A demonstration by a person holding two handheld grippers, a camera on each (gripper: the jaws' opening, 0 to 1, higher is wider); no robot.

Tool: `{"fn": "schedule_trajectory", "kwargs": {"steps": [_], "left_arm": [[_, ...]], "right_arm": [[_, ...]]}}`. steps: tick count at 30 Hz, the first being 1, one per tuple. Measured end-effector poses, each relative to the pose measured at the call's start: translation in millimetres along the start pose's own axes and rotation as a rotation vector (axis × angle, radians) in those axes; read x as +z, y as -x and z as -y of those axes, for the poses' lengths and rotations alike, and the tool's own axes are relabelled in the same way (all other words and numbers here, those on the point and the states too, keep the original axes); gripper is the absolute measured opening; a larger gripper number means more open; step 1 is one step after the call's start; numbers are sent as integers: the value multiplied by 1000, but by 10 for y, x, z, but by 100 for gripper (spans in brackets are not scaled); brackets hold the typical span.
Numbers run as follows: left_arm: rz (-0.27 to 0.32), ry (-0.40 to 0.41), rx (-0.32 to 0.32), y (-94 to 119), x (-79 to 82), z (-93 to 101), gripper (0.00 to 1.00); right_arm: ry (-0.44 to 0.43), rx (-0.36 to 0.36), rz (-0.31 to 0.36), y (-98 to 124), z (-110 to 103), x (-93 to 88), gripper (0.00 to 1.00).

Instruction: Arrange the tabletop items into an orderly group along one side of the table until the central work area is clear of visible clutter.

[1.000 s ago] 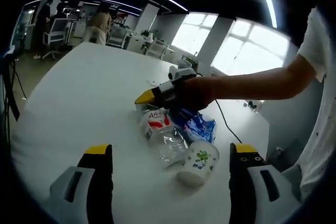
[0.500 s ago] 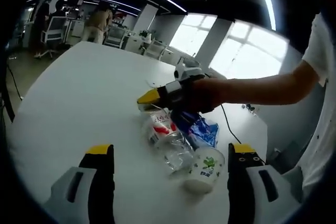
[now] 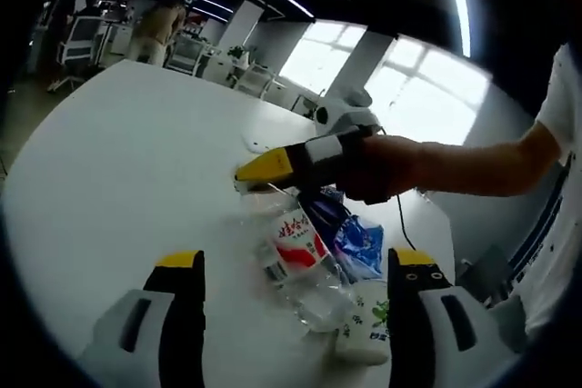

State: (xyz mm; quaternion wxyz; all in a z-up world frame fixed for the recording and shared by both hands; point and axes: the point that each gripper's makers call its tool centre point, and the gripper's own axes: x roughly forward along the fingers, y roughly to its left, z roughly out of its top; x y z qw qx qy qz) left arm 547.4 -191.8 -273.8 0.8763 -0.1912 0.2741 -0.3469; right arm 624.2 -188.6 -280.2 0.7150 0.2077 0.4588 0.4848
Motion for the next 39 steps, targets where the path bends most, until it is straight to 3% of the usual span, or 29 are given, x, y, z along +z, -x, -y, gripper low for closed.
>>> {"fn": "schedule_trajectory", "kwargs": {"steps": [6, 19, 39], "left_arm": [[-25, 40, -65, -213, 16, 4, 81], [-49, 40, -112, -415, -10, 17, 50], [-75, -37, -150, -321, 90, 102, 43]], "right_arm": [[34, -2, 25, 43, -71, 8, 19], [125, -13, 59, 78, -234, 33, 19], [264, -55, 117, 186, -479, 151, 18]]}}
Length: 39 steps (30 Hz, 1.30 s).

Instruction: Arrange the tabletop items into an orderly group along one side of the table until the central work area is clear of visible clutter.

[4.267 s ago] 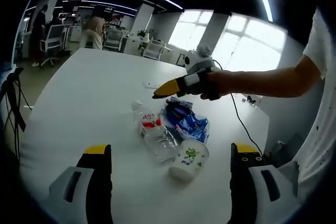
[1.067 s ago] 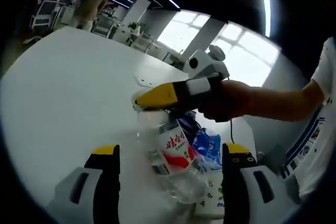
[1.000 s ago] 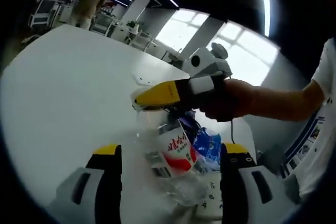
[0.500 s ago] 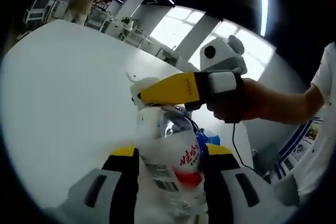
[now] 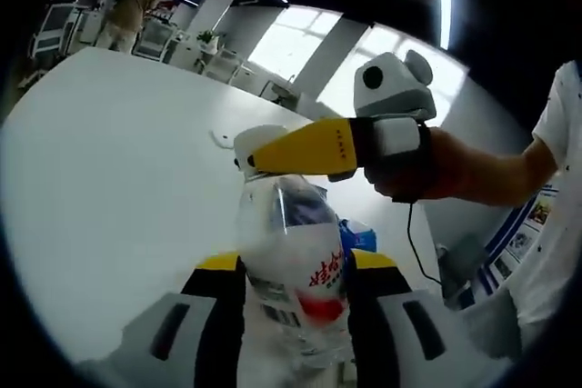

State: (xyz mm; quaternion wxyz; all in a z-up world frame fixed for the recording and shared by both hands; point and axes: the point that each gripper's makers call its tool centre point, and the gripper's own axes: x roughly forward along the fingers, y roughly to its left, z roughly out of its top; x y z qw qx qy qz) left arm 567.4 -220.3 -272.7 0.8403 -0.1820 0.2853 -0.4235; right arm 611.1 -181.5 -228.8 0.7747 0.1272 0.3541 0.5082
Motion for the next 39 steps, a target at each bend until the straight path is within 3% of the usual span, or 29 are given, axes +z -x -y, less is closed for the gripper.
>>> {"fn": "schedule_trajectory", "kwargs": {"steps": [10, 26, 39], "left_arm": [[19, -61, 24, 150, 130, -19, 41], [55, -236, 95, 335, 382, -114, 41], [69, -349, 140, 442, 513, -194, 41]], "right_arm": [[104, 5, 43, -8, -221, 153, 18], [338, -1, 148, -37, -563, 370, 18], [532, -51, 232, -119, -727, 482, 18]]}}
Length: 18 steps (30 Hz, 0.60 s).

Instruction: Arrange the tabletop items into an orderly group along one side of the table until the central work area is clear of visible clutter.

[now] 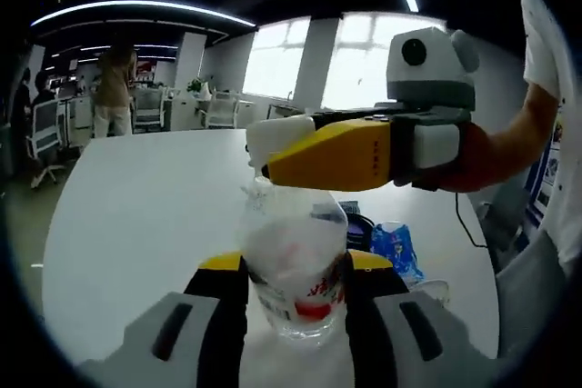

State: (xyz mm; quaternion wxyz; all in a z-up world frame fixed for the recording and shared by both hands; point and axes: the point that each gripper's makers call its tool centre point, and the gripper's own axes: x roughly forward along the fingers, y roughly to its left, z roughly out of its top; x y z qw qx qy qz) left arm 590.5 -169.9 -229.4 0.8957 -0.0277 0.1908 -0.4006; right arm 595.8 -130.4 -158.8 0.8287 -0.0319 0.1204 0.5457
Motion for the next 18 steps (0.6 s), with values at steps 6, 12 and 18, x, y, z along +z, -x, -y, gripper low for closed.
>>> {"fn": "schedule_trajectory", "kwargs": {"steps": [6, 12, 18], "left_arm": [[-9, -30, 11, 22, -12, -46, 40], [-13, -52, 8, 16, -31, -73, 40], [-19, -73, 15, 40, -54, -121, 40]], "right_arm": [[65, -27, 21, -39, -27, 0, 18], [88, -55, 32, -43, -1, -16, 19], [124, -71, 38, -86, -15, -29, 19]]}}
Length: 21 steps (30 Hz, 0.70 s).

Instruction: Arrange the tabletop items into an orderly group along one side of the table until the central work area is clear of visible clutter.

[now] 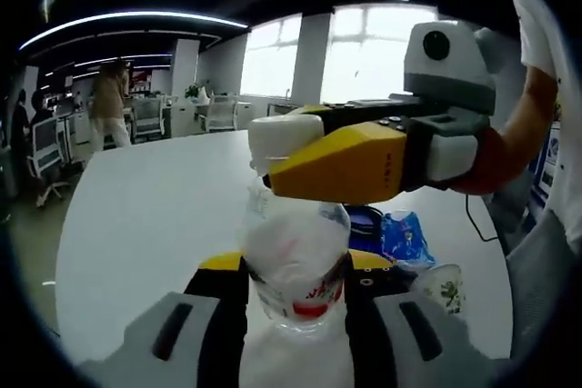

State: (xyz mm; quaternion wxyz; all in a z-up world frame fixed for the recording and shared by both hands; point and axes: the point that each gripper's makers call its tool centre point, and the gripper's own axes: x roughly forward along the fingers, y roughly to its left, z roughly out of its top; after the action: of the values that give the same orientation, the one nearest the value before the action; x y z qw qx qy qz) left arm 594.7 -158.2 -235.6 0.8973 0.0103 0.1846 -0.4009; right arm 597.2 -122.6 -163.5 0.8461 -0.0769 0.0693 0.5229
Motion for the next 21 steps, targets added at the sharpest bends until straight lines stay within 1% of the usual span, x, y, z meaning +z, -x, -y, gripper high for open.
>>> {"fn": "schedule_trajectory", "kwargs": {"steps": [4, 9, 16, 21], "left_arm": [[2, -8, 4, 42, -12, -44, 40], [-2, -14, 10, 88, -30, -95, 40], [0, -21, 9, 147, -39, -118, 40], [-8, -28, 8, 164, -70, -126, 40]], "right_arm": [[-9, -9, 7, -28, -3, 9, 19], [6, -20, 11, -79, -48, 17, 19], [15, -32, 21, -119, -85, 35, 19], [26, -33, 18, -139, -115, 15, 19]]}}
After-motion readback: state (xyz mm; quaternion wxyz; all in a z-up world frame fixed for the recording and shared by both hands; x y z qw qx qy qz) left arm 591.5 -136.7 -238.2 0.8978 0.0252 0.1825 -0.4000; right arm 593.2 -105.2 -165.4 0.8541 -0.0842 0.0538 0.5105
